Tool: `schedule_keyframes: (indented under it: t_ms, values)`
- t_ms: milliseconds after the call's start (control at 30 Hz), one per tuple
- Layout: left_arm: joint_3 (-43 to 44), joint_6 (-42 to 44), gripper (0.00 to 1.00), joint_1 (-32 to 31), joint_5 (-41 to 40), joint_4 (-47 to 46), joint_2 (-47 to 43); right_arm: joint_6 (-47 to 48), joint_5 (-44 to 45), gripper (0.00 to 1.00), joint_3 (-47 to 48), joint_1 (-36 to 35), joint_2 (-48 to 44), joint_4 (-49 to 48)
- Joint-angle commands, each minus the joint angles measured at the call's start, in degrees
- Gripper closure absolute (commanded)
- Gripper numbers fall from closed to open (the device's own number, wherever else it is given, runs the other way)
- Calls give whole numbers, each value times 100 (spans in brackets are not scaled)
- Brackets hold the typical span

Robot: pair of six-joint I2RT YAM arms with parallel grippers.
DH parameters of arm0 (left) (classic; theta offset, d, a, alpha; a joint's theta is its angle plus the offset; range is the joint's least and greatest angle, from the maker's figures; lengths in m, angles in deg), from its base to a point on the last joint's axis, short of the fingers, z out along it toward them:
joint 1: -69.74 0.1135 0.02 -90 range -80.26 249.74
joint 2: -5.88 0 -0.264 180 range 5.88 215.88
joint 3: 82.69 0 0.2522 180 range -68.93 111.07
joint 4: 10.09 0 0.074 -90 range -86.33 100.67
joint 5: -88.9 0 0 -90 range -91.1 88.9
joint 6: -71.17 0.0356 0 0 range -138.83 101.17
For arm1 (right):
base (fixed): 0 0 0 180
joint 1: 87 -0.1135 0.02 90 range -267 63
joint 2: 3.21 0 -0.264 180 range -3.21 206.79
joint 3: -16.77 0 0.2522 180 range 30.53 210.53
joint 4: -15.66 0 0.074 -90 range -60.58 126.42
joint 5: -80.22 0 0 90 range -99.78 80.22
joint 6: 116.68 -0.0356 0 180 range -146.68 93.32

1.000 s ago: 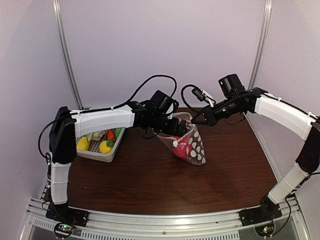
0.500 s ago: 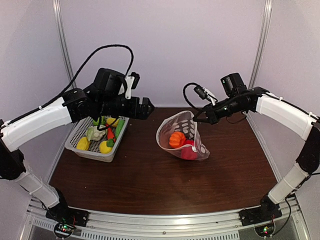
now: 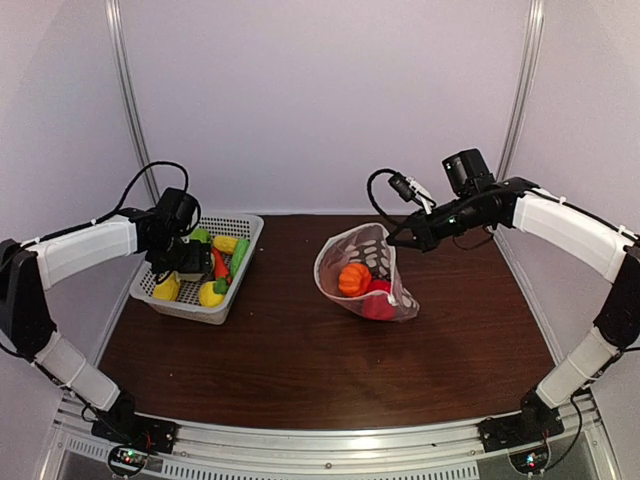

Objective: Place the food in the zip-top bag and seal the zipper
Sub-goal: Pick up the fake vegetable from the bin.

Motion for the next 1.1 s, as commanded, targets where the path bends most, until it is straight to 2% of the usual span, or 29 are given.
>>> schedule_keyframes:
  t_ms: [0, 67, 100, 233, 400, 533, 600, 700, 800, 933, 1067]
  values:
    - [197, 494, 8, 149, 654, -167, 480, 45, 6, 100, -160, 9, -138, -115]
    - [213, 519, 9, 150, 1267, -185, 544, 64, 58, 100, -202, 9, -175, -124]
    - [215, 450, 8, 150, 1323, -183, 548, 73, 73, 100, -215, 11, -188, -131]
    - [232, 454, 6, 169, 812, -396, 548, 63, 37, 100, -221, 9, -170, -137]
    - [895, 633, 5, 270, 139, -160, 1076, 63, 22, 100, -212, 9, -137, -134]
    - [1548, 1246, 12, 387, -349, 76, 1632, 56, 39, 100, -241, 10, -198, -133]
    - [1745, 2016, 23, 396, -27, 223, 1805, 66, 67, 100, -267, 11, -245, -136]
    - [1956, 2776, 22, 371, 14, 426, 1950, 71, 81, 100, -297, 10, -277, -155]
    - [1995, 3428, 20, 370, -474, 540, 2138, 59, 54, 100, -279, 9, -250, -159]
    - [1985, 3621, 19, 387, -946, 432, 2468, 40, 1, 100, -232, 10, -204, -145]
    - [2073, 3746, 28, 387, -1208, 264, 2903, 22, -7, 100, -251, 11, -231, -150]
